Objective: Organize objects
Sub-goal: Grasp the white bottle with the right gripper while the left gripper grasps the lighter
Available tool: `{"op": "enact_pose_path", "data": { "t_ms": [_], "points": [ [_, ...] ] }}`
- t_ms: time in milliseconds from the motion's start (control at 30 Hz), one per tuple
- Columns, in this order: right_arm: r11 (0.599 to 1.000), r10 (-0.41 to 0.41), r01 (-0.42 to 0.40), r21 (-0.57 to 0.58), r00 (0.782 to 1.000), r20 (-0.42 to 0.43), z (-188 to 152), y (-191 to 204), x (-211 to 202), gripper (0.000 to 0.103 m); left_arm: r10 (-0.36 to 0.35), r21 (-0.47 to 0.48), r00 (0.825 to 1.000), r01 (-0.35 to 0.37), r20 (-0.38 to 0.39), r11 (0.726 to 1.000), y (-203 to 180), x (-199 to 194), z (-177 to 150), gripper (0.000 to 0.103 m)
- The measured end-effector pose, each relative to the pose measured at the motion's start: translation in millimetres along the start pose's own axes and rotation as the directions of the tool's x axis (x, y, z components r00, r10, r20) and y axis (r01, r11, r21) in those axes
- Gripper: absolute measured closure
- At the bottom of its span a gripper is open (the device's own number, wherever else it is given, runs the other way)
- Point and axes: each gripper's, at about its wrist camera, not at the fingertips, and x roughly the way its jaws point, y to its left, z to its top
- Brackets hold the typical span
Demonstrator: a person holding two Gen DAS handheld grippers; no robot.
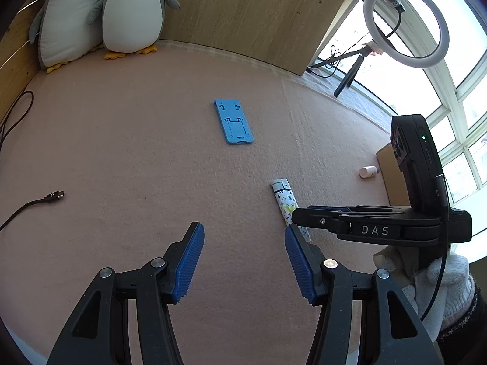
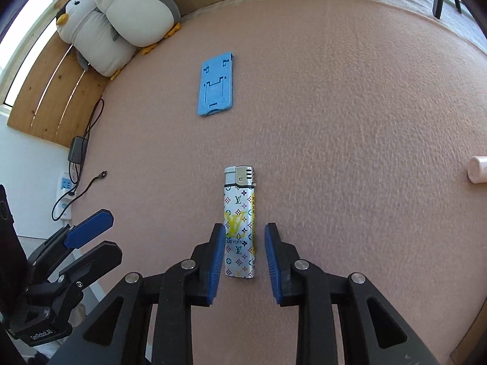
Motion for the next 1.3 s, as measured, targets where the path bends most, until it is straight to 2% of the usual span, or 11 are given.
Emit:
{"op": "enact_pose_path", "data": {
  "t_ms": [33,133,233,333,533,733,867,1000,1067,1200,1300],
  "points": [
    [0.999,-0.008,0.007,0.044,1.0,0.028,1,-10,-7,0.063,0.0,0.007,1.0,0.0,-0.005,1.0,-3,3,1,0.044],
    [0.974,-0.064,0.04,0.225,0.993,0.099,6,-49,-27,0.06,-0.007,0.028,1.0,0.007,-0.018,1.0,-12,13,2,0.044],
    [0.919,-0.13,0.067,0.389,0.982,0.138,11,-89,-40,0.06,-0.021,0.054,0.999,0.023,-0.029,0.998,-24,22,3,0.044],
    [0.868,-0.173,0.08,0.491,0.974,0.148,11,-121,-52,0.06,-0.027,0.074,0.999,0.03,-0.046,0.997,-33,30,4,0.044],
    [0.81,-0.224,0.088,0.58,0.96,0.168,19,-157,-66,0.06,-0.024,0.089,0.997,0.03,-0.072,0.996,-44,44,4,0.044],
    [0.786,-0.289,0.158,0.598,0.948,0.13,36,-173,-66,0.06,-0.005,0.105,0.996,0.014,-0.092,0.994,-53,58,9,0.044],
    [0.795,-0.339,0.22,0.566,0.934,0.113,46,-168,-62,0.06,0.01,0.121,0.995,0.002,-0.097,0.993,-58,65,14,0.044],
    [0.846,-0.323,0.234,0.479,0.94,0.112,50,-153,-55,0.061,0.047,0.139,0.992,-0.031,-0.115,0.99,-62,75,16,0.044],
    [0.868,-0.319,0.246,0.432,0.942,0.106,50,-146,-51,0.072,0.062,0.145,0.99,-0.044,-0.125,0.988,-63,80,16,0.044],
    [0.897,-0.335,0.282,0.341,0.936,0.105,47,-132,-45,0.078,0.08,0.147,0.986,-0.058,-0.144,0.987,-67,88,20,0.044],
    [0.914,-0.322,0.281,0.291,0.941,0.101,43,-125,-42,0.081,0.1,0.164,0.983,-0.074,-0.155,0.984,-73,96,21,0.045]
  ]
}}
